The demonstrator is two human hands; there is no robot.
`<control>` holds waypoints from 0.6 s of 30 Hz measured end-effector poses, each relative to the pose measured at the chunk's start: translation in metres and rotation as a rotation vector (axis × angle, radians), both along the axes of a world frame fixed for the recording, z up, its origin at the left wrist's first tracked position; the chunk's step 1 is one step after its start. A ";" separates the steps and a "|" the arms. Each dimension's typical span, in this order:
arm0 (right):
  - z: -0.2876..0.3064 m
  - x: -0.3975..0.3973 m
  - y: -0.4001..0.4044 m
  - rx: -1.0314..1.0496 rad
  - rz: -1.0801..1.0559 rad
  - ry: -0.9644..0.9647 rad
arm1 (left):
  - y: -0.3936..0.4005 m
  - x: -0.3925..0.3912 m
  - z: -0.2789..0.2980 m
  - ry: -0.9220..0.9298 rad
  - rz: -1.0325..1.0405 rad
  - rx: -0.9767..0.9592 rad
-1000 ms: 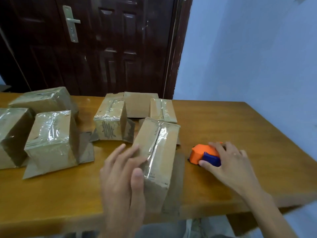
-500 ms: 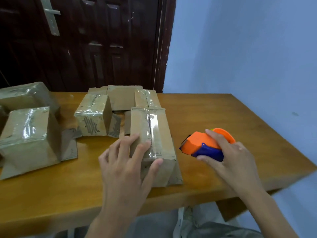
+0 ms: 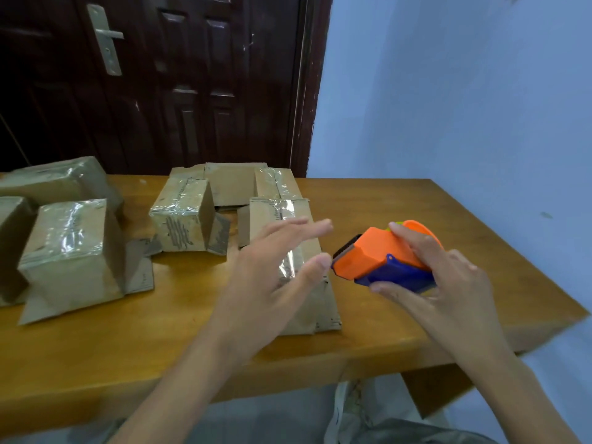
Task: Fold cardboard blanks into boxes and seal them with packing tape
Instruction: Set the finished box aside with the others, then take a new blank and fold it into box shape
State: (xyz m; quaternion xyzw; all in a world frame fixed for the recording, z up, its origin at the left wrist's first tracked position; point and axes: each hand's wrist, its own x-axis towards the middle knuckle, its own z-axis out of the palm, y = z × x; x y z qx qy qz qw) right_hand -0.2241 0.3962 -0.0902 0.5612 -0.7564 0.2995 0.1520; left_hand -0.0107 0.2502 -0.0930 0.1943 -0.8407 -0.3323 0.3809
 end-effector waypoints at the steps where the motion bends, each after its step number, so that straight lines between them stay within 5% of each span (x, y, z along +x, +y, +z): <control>1: 0.002 0.002 0.000 -0.003 0.012 -0.012 | -0.002 -0.004 0.006 -0.021 -0.070 0.040; 8: 0.006 0.009 0.000 -0.007 0.109 -0.148 | -0.012 -0.011 0.036 -0.027 -0.277 0.270; 18: 0.023 0.019 0.001 -0.005 0.307 -0.291 | -0.015 0.010 0.043 0.083 -0.195 0.421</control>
